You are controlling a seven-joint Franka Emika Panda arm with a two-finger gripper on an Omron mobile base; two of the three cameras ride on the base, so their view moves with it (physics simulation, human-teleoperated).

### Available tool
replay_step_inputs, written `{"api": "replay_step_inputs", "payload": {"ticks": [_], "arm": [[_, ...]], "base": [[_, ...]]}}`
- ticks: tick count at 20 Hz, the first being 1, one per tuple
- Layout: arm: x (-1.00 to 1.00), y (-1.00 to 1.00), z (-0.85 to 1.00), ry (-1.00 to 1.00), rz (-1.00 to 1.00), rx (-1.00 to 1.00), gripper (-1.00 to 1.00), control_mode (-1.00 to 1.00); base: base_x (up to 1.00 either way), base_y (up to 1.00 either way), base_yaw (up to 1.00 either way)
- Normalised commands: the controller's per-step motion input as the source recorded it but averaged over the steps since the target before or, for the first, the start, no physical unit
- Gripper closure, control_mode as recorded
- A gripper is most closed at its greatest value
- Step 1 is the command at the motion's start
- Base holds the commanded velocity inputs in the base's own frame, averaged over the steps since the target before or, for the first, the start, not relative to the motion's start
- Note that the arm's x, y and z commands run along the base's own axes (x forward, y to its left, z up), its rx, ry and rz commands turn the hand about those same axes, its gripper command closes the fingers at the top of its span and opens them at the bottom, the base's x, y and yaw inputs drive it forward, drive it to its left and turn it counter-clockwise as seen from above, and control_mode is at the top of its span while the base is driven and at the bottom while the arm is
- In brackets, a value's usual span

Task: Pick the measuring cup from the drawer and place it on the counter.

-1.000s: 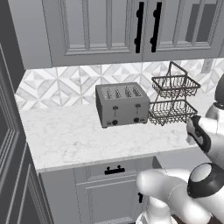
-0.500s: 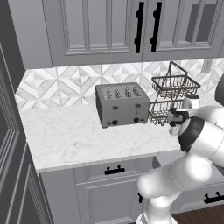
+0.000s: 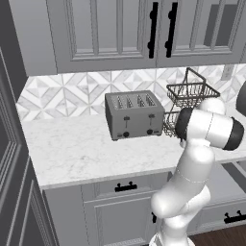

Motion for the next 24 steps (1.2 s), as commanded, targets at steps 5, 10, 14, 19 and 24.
{"api": "replay_step_inputs", "payload": {"ticks": [5,10,14,19,24], "arm": [[0.24,0.00,-0.43,-0.09,0.06,0.00,1.00,-1.00],[0.09,0.00,-0.10,-0.03,0.03,0.00,1.00,-1.00],[0.00,0.00,0.00,0.00,0.00,0.00,-1.00,-1.00],[0.00,0.00,0.00,0.00,0.00,0.00,-1.00,-1.00],[-0.02,0.00,0.27,-0.08,0.00,0.00,-1.00,-1.00]], "base": [[0.00,0.00,0.00],[0.00,0.00,0.00],[0.00,0.00,0.00],[0.00,0.00,0.00],[0.00,0.00,0.00]]}}
